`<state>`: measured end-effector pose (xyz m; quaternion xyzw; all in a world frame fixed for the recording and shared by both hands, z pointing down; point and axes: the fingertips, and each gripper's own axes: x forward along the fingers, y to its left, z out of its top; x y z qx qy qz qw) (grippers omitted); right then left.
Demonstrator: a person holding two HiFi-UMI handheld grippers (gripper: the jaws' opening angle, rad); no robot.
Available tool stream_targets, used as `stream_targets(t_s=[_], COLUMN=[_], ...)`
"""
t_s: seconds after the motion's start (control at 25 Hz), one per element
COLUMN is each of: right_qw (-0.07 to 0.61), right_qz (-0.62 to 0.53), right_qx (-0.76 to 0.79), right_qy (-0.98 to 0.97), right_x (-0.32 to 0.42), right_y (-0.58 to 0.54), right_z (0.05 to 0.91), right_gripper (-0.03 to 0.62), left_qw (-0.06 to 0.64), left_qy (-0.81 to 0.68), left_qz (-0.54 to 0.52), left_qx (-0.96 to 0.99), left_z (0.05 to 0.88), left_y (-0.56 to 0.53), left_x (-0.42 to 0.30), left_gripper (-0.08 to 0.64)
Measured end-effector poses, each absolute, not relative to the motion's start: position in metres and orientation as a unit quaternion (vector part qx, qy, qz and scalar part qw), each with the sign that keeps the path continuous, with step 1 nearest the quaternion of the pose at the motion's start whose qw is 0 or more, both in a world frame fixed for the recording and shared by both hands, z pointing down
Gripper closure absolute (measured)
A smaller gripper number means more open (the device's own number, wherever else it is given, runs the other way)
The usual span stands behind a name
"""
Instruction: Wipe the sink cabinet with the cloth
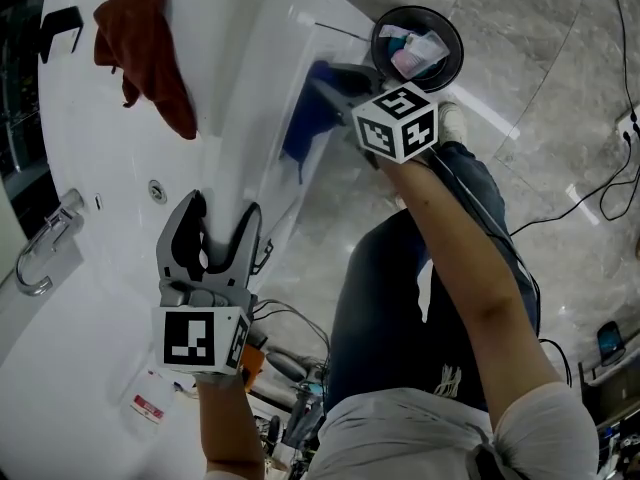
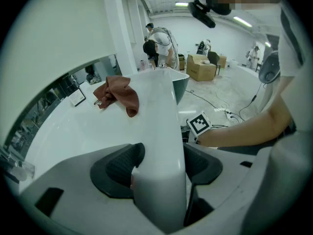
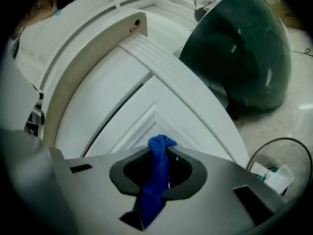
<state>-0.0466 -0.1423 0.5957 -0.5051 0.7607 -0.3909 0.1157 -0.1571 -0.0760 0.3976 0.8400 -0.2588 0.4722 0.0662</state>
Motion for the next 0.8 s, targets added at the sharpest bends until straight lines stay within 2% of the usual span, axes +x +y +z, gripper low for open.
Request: stream_targets(t_s=[0.2,0.44,0.8], right_qw=[0.107,0.036,0.057], right_qz=[-0.411,-0.435,-0.425], right_qx=[-0.525,-0.539,-0.542], right_qy=[0.737,0.721,0.723], right_x=[-0.027,-0.025,-0.031], right_y=[-0.151,-0.151,-0.149], right_z=[0.616,0.664,0.671], right_gripper=[0.535,0.535,0.535], left_qw=[0.066,0.066,0.063], left_qy=[-0.259,-0.258,-0.259], left_qz=[0.473,0.473,0.477], left_qx=[0.840,0.840,0.837], left_z=[0.398,0.398,0.399], left_y=[-0.076,-0.075,-0.077], left_x=[-0.157,-0.156,-0.157], left_gripper=[0.288,0.288,0.287])
